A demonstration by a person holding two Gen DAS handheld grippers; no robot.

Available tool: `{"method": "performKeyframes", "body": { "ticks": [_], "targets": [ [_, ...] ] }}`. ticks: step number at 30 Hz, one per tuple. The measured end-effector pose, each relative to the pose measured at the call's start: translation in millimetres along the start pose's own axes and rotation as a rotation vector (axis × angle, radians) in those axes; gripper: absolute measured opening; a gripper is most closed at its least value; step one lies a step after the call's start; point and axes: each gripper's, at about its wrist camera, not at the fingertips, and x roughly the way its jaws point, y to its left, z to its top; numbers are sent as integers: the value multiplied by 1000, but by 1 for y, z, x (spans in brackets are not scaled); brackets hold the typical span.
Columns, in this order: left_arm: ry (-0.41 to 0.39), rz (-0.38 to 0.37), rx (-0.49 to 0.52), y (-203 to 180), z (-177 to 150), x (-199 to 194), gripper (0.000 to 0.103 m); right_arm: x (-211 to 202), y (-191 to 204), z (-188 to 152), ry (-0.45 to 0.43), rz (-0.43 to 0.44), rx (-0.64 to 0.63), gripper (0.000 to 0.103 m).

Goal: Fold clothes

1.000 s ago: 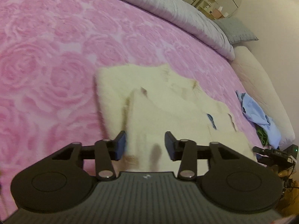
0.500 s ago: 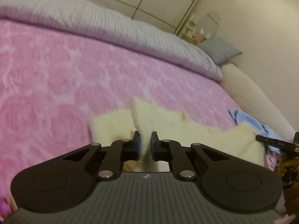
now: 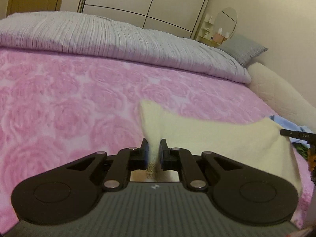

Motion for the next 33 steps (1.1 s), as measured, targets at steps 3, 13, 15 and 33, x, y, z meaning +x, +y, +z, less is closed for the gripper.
{"method": "performKeyframes", "body": {
  "ticks": [3,13,15,33],
  "targets": [
    [50,20,-13,6,-4,24,9,18,-7,-1,21,-4,35,9],
    [100,269,95,4,-25,10,31,20,-22,-32,115,-213,154,59],
    [81,261,86,-1,-25,-18,30,-8,-25,-32,74,-190,193,59],
    [183,316,-28,-77,-109,-98,16,-109,53,-124,173,-166,204,40]
  ]
}}
